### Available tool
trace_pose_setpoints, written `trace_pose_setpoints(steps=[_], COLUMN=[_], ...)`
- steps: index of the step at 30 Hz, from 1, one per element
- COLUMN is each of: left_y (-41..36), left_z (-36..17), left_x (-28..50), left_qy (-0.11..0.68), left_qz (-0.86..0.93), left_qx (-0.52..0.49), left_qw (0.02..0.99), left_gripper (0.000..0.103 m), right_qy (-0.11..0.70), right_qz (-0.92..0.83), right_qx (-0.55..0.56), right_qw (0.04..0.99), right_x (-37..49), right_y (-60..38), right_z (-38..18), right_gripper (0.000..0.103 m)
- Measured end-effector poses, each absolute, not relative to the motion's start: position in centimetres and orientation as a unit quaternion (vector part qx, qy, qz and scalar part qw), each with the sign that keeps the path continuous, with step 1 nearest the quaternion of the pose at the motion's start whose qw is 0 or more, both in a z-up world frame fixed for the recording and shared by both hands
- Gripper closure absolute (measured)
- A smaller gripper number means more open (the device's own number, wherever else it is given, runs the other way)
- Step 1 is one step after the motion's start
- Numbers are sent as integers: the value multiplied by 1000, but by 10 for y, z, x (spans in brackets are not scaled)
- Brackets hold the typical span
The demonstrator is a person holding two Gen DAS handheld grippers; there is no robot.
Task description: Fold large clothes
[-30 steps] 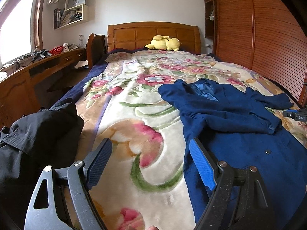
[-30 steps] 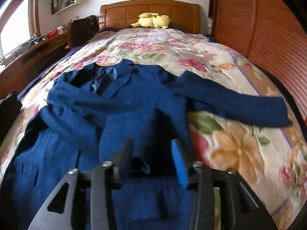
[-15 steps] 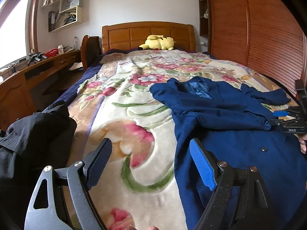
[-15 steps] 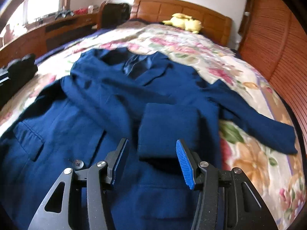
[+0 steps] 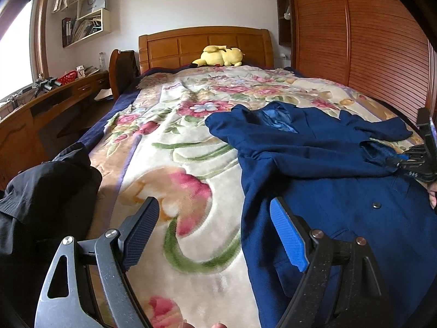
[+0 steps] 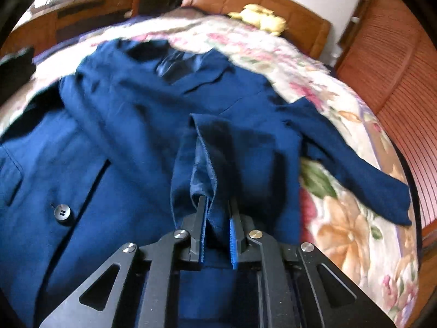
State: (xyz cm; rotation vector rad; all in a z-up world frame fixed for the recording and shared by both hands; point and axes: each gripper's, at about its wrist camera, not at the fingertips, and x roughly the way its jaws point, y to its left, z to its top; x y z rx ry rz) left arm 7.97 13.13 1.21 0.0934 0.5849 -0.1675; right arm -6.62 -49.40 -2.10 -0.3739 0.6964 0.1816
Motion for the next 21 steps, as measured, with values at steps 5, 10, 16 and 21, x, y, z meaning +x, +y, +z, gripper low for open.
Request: trace_pose_setpoints(steps=[5, 10, 16, 21], left_y=[128, 122, 119, 115], left_z=[11, 10, 11, 11], left_x=[79, 79, 79, 78], left_qy=[288, 289, 289, 287], left_qz=[-83, -83, -85, -86], left_qx=[50, 55, 57, 59], left_qw=[953, 952, 952, 952], left_gripper=[19, 19, 19, 19], right_qy=[315, 317, 308, 286], right_qz=[42, 10, -16, 41], right_qx=[-121, -87, -64, -84], right_qw=[940, 944, 949, 954], right_x=[-82, -93, -114, -130], right_y=[-536, -566, -583, -563], right_z=[-8, -4, 5, 10], right_gripper=[91, 91, 91, 75])
